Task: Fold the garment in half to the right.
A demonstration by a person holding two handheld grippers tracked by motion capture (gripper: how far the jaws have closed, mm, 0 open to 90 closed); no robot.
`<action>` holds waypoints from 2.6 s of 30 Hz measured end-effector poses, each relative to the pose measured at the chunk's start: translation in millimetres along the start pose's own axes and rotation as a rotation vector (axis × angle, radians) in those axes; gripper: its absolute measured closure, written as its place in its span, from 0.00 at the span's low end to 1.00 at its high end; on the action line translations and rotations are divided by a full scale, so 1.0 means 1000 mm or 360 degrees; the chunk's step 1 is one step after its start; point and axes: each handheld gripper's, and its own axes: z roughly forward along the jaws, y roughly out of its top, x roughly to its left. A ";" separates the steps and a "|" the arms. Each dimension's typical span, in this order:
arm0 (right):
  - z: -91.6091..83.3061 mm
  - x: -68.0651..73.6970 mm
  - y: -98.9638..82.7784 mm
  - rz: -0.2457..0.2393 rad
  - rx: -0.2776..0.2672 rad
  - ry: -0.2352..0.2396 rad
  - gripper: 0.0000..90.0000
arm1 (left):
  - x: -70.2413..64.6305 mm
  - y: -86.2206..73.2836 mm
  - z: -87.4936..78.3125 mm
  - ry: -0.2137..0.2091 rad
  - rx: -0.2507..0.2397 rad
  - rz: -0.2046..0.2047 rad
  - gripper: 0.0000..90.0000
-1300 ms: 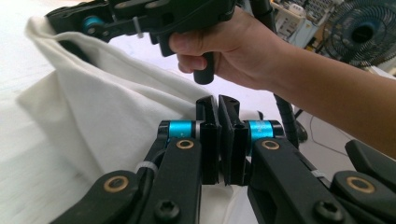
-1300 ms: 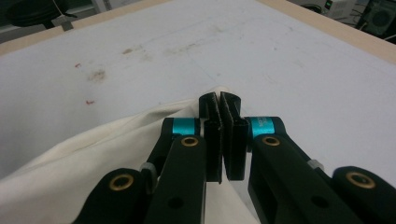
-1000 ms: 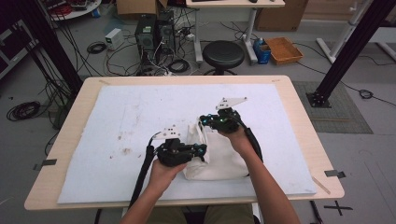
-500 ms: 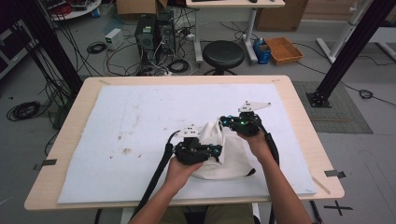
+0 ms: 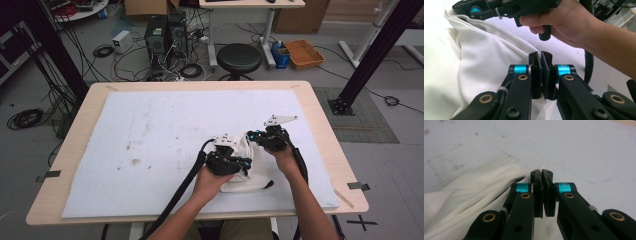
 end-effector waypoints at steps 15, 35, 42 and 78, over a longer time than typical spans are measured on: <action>-0.023 -0.008 -0.013 0.0111 -0.0056 -0.0083 0.72 | 0.000 0.004 -0.012 -0.0010 -0.0145 -0.0003 0.71; -0.049 0.063 -0.057 -0.0187 0.0177 0.0078 0.67 | 0.090 -0.057 -0.151 0.0411 -0.0500 -0.0025 0.30; -0.059 0.059 -0.057 -0.0241 0.0285 0.0024 0.98 | 0.101 -0.077 -0.168 0.0477 -0.0483 -0.0068 0.30; -0.085 0.051 -0.070 -0.0048 0.0131 0.0060 0.68 | 0.104 -0.081 -0.171 0.0455 -0.0487 -0.0080 0.30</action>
